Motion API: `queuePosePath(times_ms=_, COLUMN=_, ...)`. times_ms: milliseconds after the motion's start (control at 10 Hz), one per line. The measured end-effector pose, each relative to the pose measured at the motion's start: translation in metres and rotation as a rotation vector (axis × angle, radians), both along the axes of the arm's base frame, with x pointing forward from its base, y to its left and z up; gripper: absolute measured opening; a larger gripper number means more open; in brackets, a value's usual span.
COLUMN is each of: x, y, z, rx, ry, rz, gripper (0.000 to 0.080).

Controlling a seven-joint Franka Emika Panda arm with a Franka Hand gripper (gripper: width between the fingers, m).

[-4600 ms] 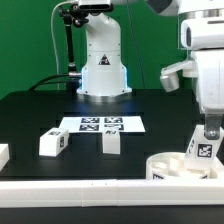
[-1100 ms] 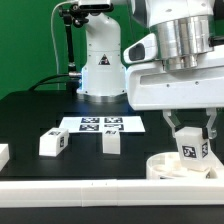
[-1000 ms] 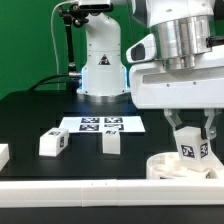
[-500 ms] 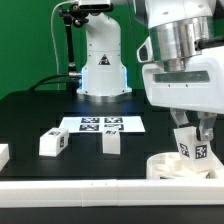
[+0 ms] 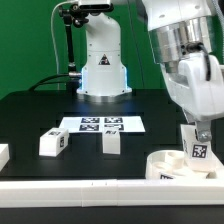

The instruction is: Assemble stool

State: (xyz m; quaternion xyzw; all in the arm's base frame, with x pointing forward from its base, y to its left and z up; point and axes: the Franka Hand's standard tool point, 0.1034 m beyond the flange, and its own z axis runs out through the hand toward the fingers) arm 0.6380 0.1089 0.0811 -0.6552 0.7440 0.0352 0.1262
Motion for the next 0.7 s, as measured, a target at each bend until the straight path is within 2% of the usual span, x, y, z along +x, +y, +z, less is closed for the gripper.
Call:
queuePosePath(times_ms=300, x=0.000, y=0.003, z=0.000, rx=0.036, ry=0.021, rz=-0.109, gripper=0.0347)
queuePosePath(times_ms=400, x=0.000, y=0.002, z=0.000, rx=0.030, ry=0.012, rz=-0.073, gripper=0.0347)
queuePosePath(times_ms=500, x=0.001, y=-0.002, z=0.003, rx=0.019, ry=-0.010, rz=0.001, gripper=0.0549)
queuePosePath(times_ms=600, x=0.001, y=-0.005, z=0.007, rx=0.015, ry=-0.013, rz=0.060, gripper=0.0549)
queuePosePath(times_ms=700, x=0.003, y=-0.005, z=0.013, rx=0.008, ry=-0.033, rz=0.108, gripper=0.0629)
